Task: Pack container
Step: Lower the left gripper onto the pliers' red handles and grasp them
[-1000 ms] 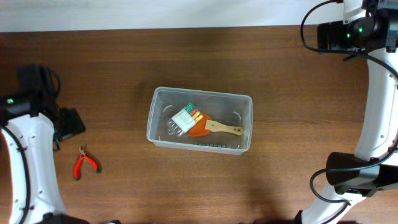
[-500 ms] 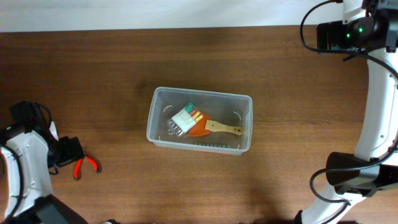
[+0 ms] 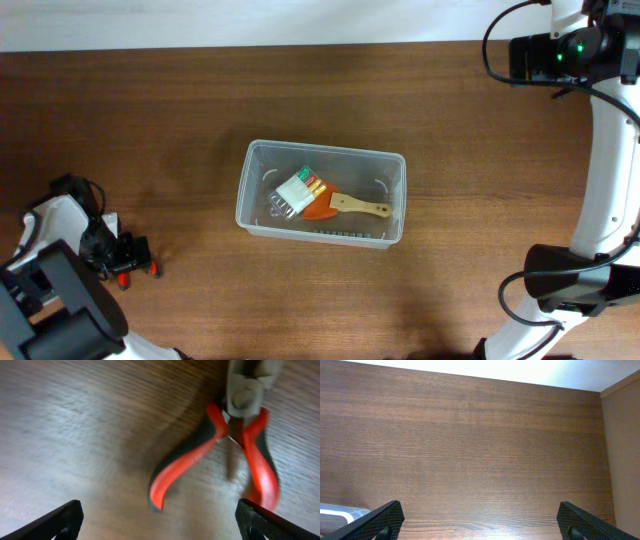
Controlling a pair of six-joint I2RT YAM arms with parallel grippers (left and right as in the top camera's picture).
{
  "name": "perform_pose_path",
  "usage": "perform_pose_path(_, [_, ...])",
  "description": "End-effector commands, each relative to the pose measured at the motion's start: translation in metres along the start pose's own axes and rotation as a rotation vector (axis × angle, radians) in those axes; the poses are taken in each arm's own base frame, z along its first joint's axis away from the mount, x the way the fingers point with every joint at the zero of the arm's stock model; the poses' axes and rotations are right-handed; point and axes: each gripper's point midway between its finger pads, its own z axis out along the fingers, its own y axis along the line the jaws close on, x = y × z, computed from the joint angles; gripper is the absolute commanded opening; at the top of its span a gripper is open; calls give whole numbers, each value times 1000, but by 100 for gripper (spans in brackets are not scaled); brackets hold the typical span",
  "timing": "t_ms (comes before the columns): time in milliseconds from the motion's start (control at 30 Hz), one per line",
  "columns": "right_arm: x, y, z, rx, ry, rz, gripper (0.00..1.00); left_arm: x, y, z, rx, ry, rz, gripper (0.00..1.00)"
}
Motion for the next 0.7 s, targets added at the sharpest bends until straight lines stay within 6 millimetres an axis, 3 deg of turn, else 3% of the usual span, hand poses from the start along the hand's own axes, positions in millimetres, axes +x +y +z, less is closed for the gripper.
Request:
perform_pose_path(0, [0,-2,2,-2,0,7,99,4,1,12,-8,44,23,99])
perform_pose_path(200, [0,-2,2,-2,1,7,99,-6,4,22,-31,30,20,100])
perform_pose_path(267, [0,-2,2,-2,1,7,99,-12,5,23,-33,11,16,95])
perform_pose_path(433, [0,-2,2,-2,1,7,99,-28,5,23,-32,-57,1,66])
perform_pose_path(667, [0,-2,2,-2,1,7,99,-41,3,22,-16,-110,-7,44])
